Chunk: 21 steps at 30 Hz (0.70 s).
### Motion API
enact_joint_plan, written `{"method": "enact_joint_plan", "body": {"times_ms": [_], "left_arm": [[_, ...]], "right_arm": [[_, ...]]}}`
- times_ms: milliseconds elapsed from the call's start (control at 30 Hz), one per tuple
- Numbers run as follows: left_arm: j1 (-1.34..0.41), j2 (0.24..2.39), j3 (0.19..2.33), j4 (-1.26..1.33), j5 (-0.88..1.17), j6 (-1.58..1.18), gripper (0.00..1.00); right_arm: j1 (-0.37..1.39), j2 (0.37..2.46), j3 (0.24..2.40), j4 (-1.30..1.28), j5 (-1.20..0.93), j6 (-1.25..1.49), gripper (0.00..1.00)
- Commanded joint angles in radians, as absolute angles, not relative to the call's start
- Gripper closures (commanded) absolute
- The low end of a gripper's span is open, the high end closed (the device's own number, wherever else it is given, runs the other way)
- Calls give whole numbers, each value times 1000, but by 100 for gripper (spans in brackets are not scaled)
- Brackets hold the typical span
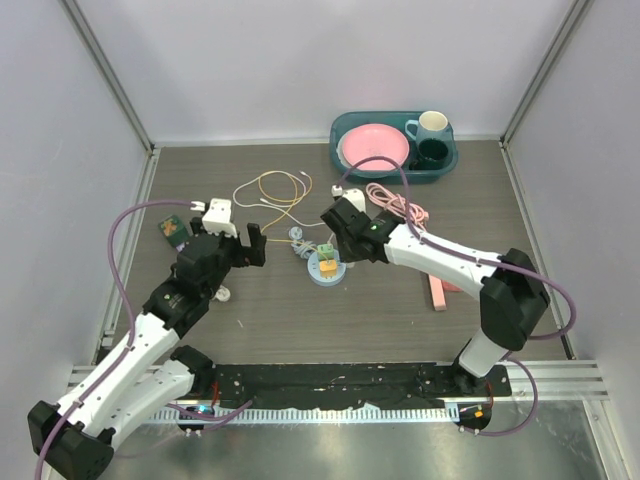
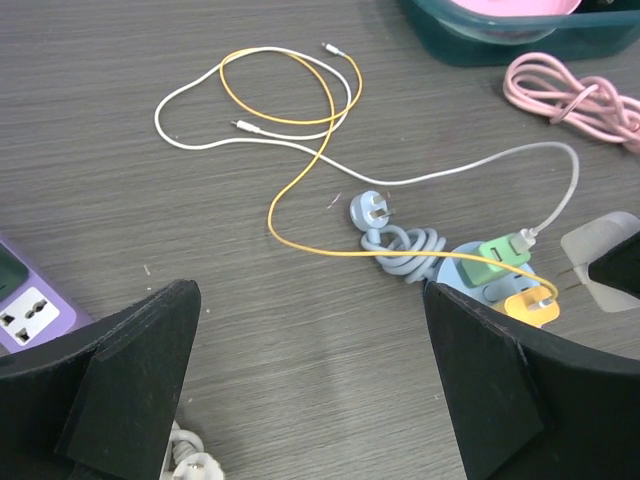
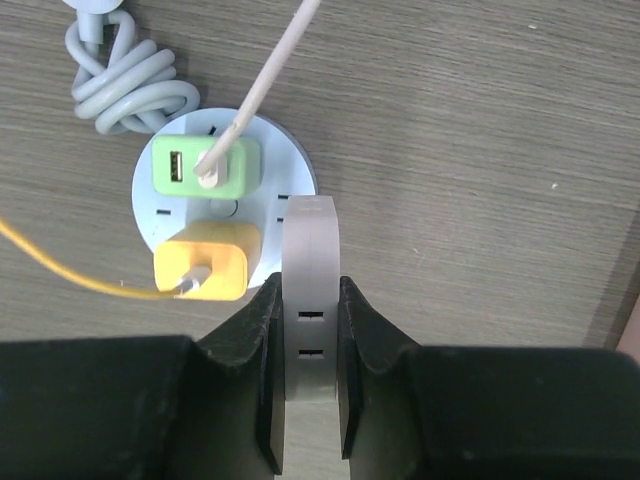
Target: Insert the plug
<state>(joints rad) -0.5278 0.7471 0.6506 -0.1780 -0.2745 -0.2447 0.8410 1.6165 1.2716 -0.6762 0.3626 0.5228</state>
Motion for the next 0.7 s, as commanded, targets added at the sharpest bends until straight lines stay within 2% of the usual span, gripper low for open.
{"method": "enact_joint_plan", "body": {"times_ms": [0, 667], "left_arm": [[-523, 749, 632, -167, -305, -206, 1], [-525, 765, 637, -146, -273, -210, 1]], "right_arm": [[854, 1657, 1295, -598, 425, 548, 99], [864, 1758, 1330, -568, 437, 529, 99]]}}
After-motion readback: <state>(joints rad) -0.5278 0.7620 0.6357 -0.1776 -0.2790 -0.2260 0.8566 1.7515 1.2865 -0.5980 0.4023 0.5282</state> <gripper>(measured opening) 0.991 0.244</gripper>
